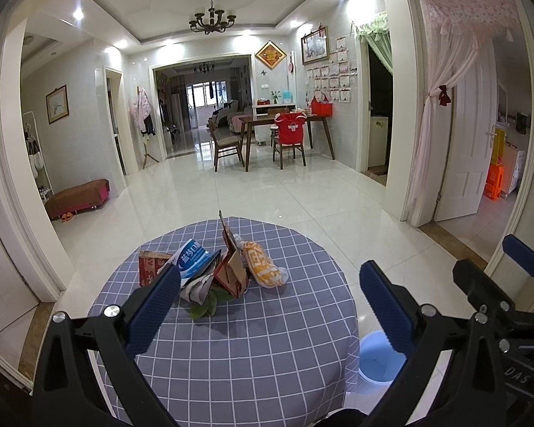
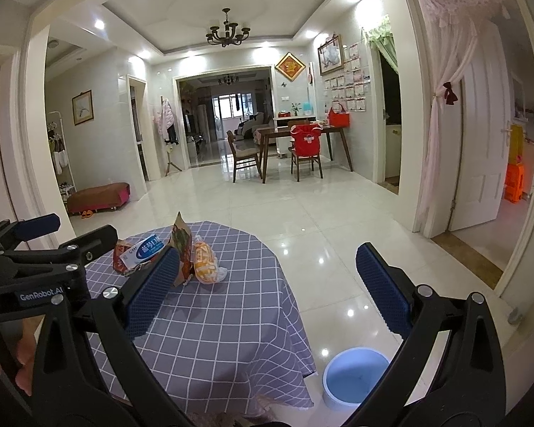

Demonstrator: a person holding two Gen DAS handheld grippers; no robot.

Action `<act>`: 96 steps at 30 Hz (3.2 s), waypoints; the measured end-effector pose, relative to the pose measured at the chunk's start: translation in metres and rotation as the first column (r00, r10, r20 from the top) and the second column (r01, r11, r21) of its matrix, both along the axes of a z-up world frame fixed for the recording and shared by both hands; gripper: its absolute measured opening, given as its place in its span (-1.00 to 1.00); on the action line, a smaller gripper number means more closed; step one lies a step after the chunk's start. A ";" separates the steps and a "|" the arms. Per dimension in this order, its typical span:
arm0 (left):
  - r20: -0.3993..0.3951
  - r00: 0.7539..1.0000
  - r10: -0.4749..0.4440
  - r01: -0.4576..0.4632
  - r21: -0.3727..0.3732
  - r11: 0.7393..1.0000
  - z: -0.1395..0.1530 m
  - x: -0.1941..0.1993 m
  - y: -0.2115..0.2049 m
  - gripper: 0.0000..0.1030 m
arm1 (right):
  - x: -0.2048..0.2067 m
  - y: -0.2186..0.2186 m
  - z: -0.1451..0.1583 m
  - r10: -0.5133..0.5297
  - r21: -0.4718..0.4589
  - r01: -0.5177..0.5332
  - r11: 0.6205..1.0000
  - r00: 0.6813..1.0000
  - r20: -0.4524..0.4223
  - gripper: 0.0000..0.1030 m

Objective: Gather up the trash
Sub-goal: 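Move both tools down toward the trash pile on the table, then grasp the brown paper bag with the right tool while the left tool grasps white paper, then carry both held items over to the light-blue bucket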

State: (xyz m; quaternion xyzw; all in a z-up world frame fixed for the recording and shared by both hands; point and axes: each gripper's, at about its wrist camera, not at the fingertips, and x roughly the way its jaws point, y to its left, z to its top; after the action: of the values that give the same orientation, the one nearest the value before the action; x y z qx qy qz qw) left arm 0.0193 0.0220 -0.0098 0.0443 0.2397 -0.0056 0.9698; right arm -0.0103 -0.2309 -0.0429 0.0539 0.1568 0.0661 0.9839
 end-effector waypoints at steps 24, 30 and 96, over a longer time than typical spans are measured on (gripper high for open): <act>-0.181 0.978 0.105 -0.111 -0.021 0.994 -0.094 0.076 0.107 0.92 | 0.093 0.082 -0.064 0.101 -0.031 -0.111 0.993 0.967 -0.233 0.89; -0.281 0.953 0.114 -0.154 -0.125 0.980 -0.132 0.105 0.173 0.92 | 0.127 0.124 -0.093 0.135 -0.041 -0.154 0.987 0.944 -0.300 0.89; 0.020 1.000 0.004 0.002 -0.267 0.964 -0.062 0.116 0.174 -0.85 | 0.191 0.139 -0.031 0.354 0.200 -0.320 0.926 0.920 -0.166 -0.81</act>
State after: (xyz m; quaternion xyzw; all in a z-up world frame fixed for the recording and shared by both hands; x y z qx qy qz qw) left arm 0.1353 0.1960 -0.0713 -0.0867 0.2267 -0.0367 0.9694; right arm 0.1809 -0.0921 -0.0739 0.1156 0.2550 0.2425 0.9289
